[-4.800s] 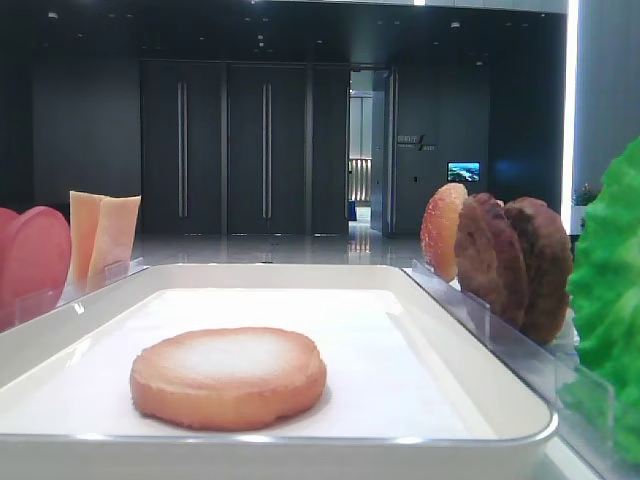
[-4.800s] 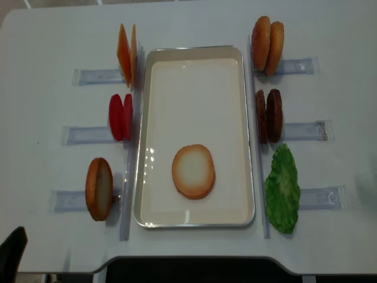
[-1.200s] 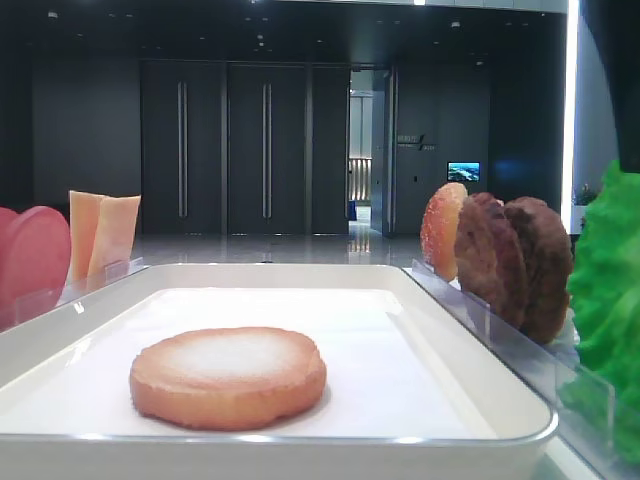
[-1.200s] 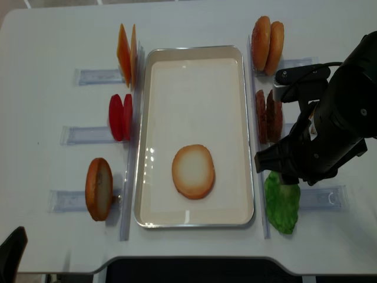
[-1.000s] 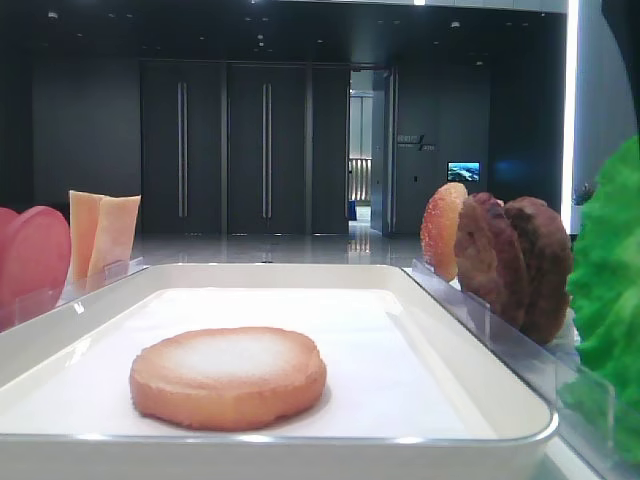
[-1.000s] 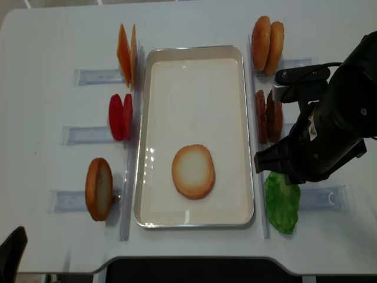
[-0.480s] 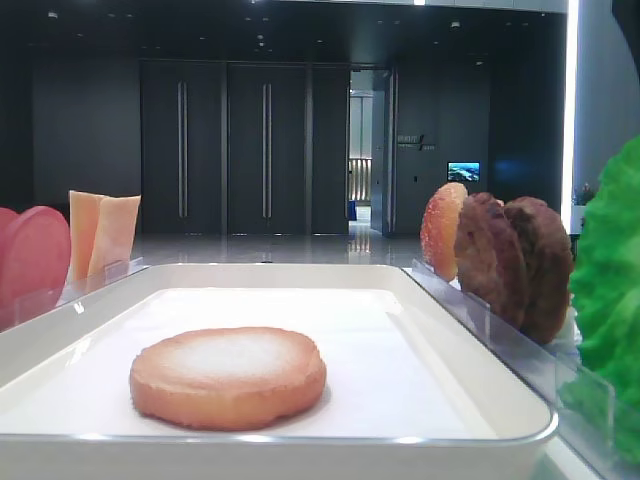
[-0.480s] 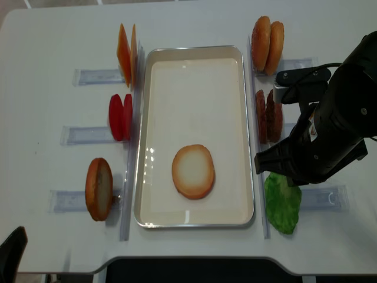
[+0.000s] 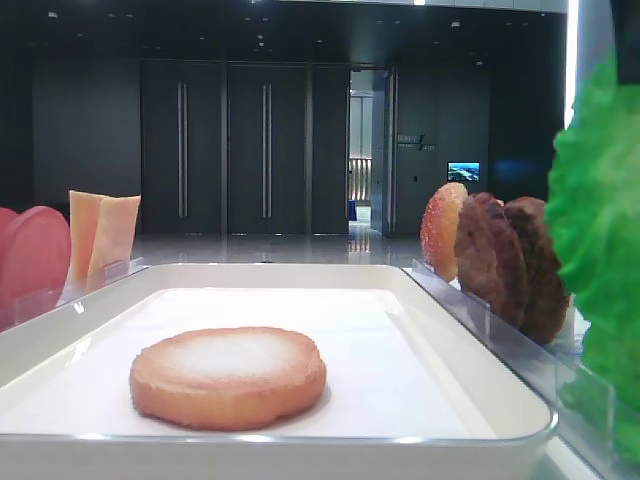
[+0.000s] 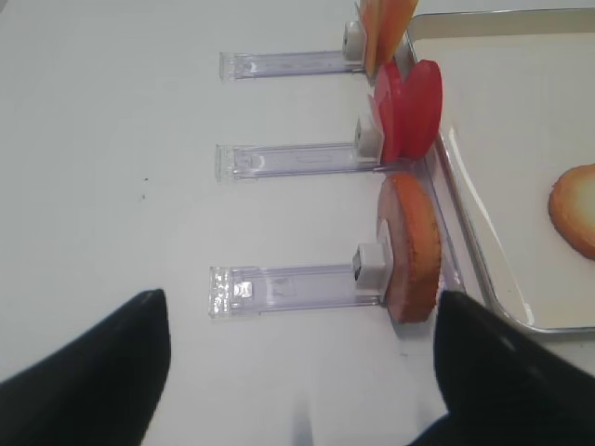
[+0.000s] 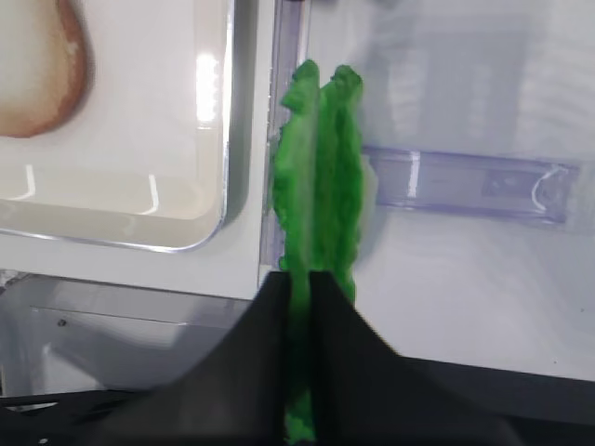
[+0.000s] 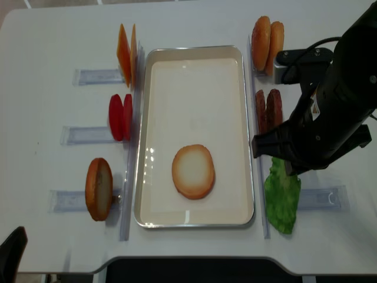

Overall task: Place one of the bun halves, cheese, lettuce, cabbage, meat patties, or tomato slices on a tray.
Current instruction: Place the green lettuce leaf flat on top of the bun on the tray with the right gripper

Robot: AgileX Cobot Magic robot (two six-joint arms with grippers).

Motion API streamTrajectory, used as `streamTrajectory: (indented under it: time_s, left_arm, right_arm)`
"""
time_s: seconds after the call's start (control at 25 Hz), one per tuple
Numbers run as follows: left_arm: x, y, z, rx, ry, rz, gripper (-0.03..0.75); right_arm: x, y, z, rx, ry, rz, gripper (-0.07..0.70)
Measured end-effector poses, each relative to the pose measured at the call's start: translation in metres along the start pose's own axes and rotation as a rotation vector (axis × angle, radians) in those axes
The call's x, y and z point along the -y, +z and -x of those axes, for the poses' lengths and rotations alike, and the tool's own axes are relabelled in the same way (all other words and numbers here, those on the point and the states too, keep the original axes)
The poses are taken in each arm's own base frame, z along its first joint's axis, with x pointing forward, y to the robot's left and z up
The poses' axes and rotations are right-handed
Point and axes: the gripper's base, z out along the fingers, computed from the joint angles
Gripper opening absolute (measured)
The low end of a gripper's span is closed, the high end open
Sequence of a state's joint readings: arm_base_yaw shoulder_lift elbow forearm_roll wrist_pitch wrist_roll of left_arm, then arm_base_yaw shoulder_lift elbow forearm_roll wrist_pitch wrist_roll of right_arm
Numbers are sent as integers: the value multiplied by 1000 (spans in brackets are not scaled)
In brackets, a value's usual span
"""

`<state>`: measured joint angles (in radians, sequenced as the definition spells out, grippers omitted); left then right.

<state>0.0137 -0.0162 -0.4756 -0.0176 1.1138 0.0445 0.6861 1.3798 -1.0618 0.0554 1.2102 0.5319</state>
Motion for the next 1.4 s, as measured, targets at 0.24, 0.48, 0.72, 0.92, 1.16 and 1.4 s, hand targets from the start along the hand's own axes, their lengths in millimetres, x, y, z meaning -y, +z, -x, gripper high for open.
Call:
streamTrajectory:
  time_s: [0.24, 0.48, 0.72, 0.92, 1.16, 1.4]
  left_arm:
    - [0, 0, 0, 0, 0, 0, 692]
    - [0, 0, 0, 0, 0, 0, 692]
    - [0, 0, 0, 0, 0, 0, 692]
    - [0, 0, 0, 0, 0, 0, 692]
    - [0, 0, 0, 0, 0, 0, 692]
    - [0, 0, 0, 0, 0, 0, 692]
  right_arm:
    - [-12, -22, 7, 52, -3, 69, 17]
    - [-31, -29, 3, 65, -24, 177, 17]
    - [-52, -33, 6, 165, -38, 315, 17]
    - [-62, -37, 11, 263, -33, 405, 17]
    - [-67, -39, 17, 323, -9, 471, 17]
    - [-75, -17, 19, 280, -11, 519, 17]
